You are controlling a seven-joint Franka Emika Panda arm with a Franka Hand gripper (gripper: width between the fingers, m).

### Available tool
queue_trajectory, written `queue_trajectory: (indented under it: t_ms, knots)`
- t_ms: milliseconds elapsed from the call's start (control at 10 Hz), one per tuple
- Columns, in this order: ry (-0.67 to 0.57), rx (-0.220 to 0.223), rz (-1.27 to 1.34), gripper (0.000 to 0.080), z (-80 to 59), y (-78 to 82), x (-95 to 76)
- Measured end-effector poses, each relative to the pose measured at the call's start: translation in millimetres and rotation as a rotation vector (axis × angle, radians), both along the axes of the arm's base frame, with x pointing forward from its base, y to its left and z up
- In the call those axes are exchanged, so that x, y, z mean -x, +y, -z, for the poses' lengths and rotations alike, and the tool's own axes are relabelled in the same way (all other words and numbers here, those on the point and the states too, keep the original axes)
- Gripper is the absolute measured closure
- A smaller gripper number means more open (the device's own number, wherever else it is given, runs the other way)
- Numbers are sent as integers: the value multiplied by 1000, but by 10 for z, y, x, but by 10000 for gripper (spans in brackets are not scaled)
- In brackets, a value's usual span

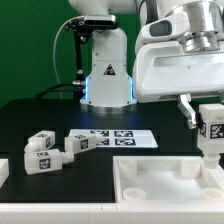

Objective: Assemble square table

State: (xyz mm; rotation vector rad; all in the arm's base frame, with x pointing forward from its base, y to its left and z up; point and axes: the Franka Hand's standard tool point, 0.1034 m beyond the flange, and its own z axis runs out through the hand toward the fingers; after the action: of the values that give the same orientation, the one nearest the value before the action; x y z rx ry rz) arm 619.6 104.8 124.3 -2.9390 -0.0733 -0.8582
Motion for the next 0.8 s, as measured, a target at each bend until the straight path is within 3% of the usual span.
queue_trajectory:
  t_ms: [500,800]
  knots:
    - [44,3,-2,515,348,71,23]
    - [21,6,1,515,360,33,-39]
